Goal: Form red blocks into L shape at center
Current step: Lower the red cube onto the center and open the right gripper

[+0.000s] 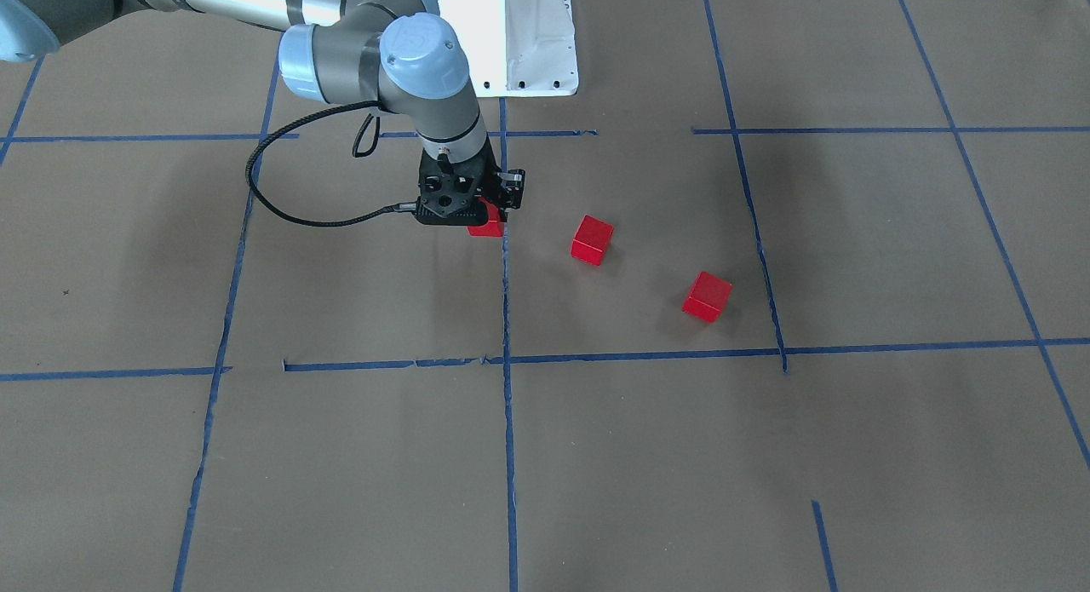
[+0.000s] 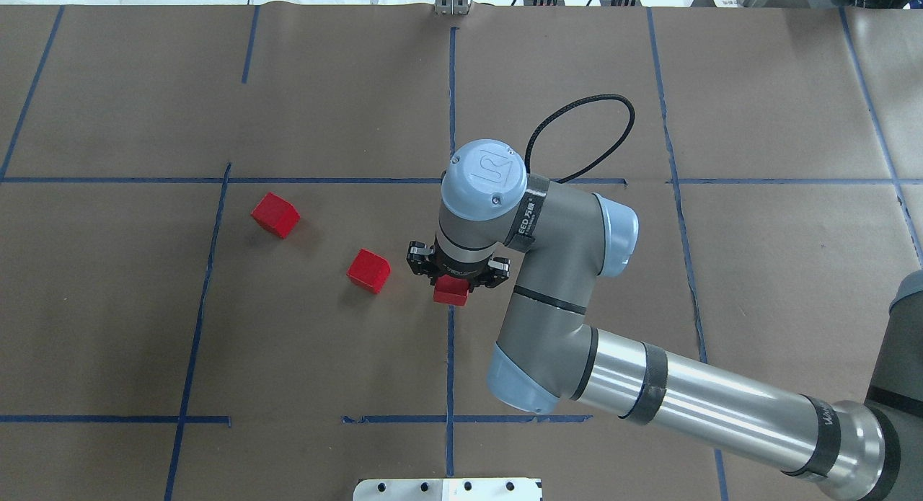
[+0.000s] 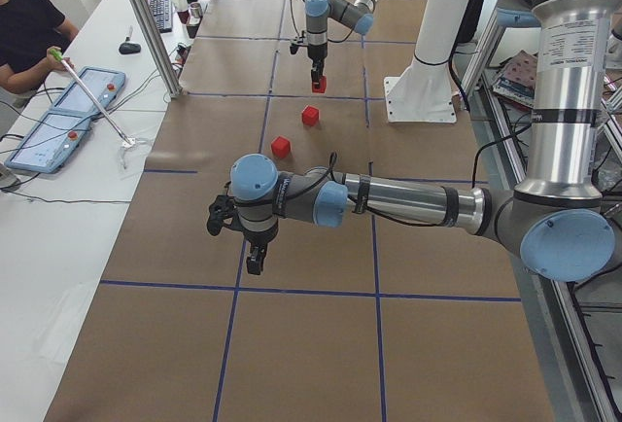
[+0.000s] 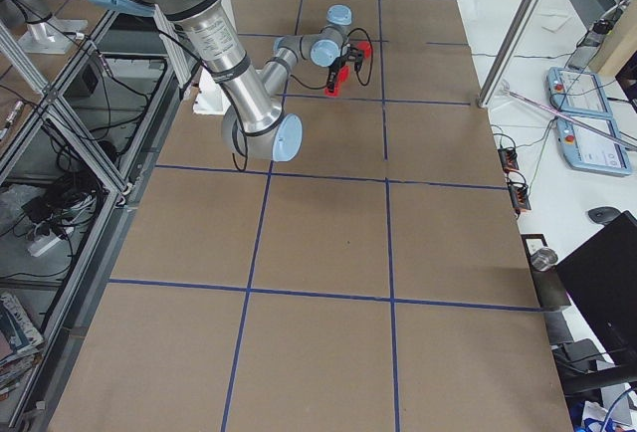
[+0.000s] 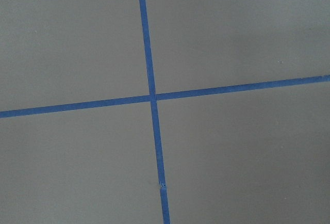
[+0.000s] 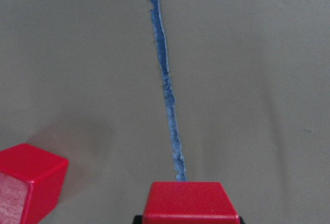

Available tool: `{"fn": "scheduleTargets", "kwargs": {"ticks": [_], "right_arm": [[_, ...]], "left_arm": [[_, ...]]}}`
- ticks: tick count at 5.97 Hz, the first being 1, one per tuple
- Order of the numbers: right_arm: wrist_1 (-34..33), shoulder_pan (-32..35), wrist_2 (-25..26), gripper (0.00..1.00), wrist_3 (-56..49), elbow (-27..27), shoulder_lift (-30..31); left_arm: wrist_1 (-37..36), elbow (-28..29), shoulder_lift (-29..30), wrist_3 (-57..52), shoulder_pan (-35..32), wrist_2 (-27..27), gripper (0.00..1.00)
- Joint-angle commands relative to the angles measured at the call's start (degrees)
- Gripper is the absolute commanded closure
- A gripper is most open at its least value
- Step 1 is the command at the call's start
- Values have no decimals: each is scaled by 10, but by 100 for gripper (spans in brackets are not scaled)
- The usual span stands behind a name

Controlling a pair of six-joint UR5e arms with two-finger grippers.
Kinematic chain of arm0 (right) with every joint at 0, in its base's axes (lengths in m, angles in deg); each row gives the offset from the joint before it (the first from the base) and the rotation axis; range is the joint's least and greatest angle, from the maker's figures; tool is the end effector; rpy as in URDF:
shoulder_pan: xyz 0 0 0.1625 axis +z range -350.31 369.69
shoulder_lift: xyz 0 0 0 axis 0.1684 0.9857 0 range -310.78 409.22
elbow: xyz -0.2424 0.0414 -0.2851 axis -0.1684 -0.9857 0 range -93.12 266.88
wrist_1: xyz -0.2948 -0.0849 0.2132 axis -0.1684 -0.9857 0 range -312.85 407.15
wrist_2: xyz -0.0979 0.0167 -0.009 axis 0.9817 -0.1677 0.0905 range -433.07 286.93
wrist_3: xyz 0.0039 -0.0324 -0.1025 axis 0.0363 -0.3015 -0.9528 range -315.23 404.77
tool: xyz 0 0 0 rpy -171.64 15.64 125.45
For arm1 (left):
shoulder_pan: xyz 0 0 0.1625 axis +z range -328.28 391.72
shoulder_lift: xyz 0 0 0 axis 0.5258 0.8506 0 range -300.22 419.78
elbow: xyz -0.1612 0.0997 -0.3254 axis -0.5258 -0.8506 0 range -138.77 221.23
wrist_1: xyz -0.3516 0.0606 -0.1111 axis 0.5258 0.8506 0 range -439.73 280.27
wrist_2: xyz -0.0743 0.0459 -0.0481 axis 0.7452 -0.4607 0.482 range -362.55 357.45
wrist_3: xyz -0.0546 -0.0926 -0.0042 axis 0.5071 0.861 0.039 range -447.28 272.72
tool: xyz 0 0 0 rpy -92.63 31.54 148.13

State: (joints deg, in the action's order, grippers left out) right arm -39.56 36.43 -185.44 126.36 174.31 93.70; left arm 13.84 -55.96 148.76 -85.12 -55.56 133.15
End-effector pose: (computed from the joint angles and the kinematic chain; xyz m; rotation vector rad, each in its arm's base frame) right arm -0.5522 -0.3817 0.1853 -0.1110 -0.8707 0.1417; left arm -0.0349 -0.4536 0.5588 0.1268 0.8018 0.0772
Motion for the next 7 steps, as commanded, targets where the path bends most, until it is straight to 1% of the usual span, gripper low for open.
{"fn": "scheduleTargets", "kwargs": {"ticks": [1, 2, 3, 4, 5, 7], "right_arm": [[-7, -10, 17, 98, -7, -8, -5], [-7, -12, 20, 97, -9, -9, -3], [-7, -15, 27, 97, -35, -8, -3], [-7, -21, 38, 97, -39, -8, -3], [-7, -21, 39, 97, -41, -8, -3], [-7, -27, 46, 88, -45, -9, -2]], "left_arm": [[0, 1, 0, 0, 0, 0, 0], [0, 1, 0, 0, 0, 0, 0], [-1, 1, -1, 0, 0, 1, 0], [-1, 1, -1, 0, 0, 0, 0], [-1, 1, -1, 0, 0, 1, 0], [-1, 1, -1, 0, 0, 1, 0]]}}
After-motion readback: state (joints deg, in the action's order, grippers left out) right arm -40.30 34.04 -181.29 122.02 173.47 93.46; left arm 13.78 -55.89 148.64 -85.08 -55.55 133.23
